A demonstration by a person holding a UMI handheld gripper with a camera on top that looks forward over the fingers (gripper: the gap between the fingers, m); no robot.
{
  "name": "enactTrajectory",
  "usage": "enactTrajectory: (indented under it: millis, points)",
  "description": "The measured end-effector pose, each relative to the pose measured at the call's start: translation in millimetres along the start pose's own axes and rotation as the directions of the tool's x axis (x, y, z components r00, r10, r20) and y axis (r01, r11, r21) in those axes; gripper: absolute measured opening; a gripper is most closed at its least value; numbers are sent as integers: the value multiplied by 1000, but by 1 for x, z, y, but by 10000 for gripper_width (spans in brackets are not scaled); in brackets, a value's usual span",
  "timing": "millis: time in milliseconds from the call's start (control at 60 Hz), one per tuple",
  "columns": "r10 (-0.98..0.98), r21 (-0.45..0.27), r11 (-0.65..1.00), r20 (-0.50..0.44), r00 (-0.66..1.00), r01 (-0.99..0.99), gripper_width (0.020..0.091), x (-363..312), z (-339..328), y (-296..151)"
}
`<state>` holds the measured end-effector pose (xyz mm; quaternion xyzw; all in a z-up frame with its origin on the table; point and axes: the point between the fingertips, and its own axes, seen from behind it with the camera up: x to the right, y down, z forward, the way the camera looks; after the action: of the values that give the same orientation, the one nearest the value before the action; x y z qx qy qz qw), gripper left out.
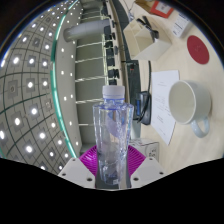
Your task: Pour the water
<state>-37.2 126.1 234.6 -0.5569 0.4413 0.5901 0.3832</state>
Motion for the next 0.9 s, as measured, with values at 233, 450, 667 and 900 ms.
enactTrajectory:
  millis: [233,450,667,900]
  points:
    - [-594,120,795,-47,803,595,351,-86,-26,-92]
    - [-880,117,385,-251,403,915,349,-108,-68,-181]
    - [-921,-120,67,-389,16,991,349,-26,-86,-230]
    - [-919,-280,-2,-377,-112,960,351,84,-97,-244]
